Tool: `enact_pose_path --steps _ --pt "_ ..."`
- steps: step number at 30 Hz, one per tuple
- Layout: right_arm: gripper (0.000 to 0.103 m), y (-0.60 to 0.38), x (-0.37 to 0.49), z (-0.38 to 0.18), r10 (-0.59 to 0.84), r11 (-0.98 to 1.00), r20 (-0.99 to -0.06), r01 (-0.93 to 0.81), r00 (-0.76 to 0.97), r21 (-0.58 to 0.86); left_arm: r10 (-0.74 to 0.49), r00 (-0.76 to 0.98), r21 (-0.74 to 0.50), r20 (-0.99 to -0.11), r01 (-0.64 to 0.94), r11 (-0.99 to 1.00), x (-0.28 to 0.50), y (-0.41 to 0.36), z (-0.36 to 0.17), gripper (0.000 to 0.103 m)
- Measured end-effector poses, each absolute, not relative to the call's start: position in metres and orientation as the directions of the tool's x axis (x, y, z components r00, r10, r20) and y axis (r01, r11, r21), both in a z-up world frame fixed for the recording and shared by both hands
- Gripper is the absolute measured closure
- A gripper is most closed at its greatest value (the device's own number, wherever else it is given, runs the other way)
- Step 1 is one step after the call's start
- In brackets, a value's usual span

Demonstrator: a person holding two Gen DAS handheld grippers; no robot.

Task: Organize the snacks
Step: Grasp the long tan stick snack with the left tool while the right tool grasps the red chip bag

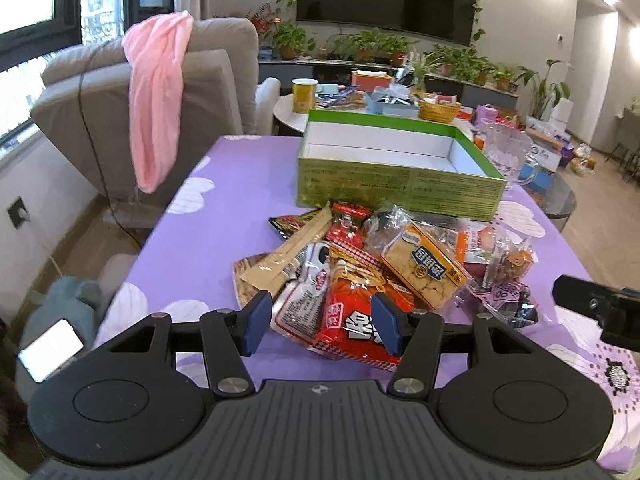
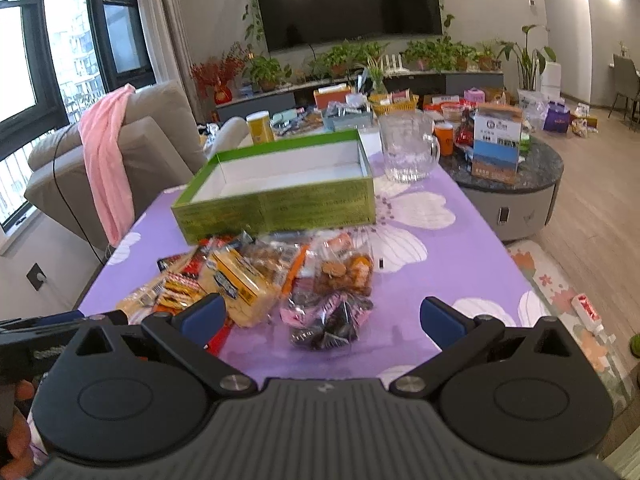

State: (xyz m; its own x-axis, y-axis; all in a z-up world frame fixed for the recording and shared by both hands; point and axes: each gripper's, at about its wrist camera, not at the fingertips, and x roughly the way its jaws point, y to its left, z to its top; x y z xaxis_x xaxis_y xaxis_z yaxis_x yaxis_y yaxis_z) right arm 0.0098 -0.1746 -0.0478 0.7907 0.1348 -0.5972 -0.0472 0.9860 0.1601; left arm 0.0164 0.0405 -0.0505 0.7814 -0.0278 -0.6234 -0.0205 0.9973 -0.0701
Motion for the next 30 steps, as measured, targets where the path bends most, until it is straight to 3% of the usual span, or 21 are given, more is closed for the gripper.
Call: enact_pose_path --steps 9,20,30 --pt "0.055 -0.176 0.022 -0.064 0.164 0.983 -0.634 -0.068 0.756 0.172 -0.119 0.782 -0.099 -0.612 0.073 0.992 0.030 0.030 -0.062 0.051" --pt "0.055 -0.166 0.038 -0.072 0.195 0.980 -0.632 -0.127 0.750 0.152 -0.083 0.759 -0.057 -0.646 0.060 0.997 0.048 0.032 -0.073 0.051" --pt "0.055 -0.155 0.046 -0.071 0.269 0.963 -0.625 -0.202 0.732 0.178 0.009 0.796 -0.011 -0.606 -0.020 1.000 0.082 0.071 -0.067 0.051"
